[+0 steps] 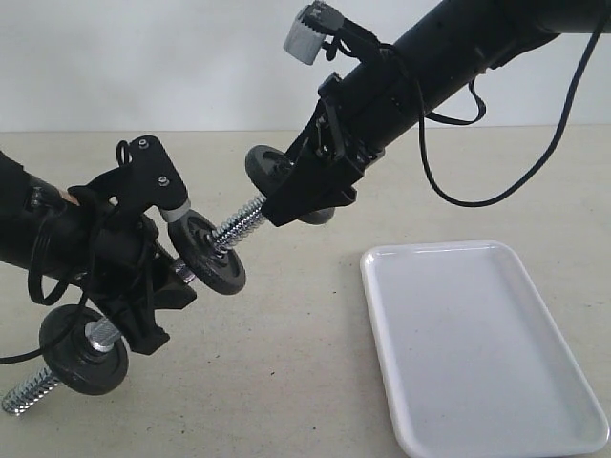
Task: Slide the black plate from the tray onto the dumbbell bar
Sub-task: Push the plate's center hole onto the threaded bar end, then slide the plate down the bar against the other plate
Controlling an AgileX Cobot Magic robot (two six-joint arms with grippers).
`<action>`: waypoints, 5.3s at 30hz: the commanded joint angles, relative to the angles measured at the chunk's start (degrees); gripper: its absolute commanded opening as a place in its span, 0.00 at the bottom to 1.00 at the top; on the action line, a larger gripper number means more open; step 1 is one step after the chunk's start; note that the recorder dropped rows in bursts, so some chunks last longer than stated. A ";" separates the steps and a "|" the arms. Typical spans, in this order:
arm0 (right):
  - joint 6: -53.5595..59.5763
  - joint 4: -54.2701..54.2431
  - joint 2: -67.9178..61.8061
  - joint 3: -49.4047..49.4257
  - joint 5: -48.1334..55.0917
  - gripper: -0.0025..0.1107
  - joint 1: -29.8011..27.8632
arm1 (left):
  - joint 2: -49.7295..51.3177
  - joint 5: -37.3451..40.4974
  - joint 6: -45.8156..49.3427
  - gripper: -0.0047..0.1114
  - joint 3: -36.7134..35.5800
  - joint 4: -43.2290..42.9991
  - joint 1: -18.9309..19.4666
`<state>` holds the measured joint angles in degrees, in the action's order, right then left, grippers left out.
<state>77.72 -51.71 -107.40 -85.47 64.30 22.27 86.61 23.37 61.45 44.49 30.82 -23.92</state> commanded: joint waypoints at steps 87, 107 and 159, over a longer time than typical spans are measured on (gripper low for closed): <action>9.45 -3.54 0.79 -0.28 5.67 0.02 0.01 | -2.26 -22.09 -2.38 0.08 2.08 -4.71 -0.06; 10.38 -7.66 0.79 -0.28 5.67 0.02 0.01 | -2.26 -22.44 -8.00 0.08 2.56 -4.71 -0.06; 8.28 -10.12 0.75 -0.28 5.67 0.02 0.24 | -2.26 -20.20 -11.73 0.08 6.03 -4.82 -2.80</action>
<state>86.05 -56.84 -107.53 -85.60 66.90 22.25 86.71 26.37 51.30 48.30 22.48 -26.69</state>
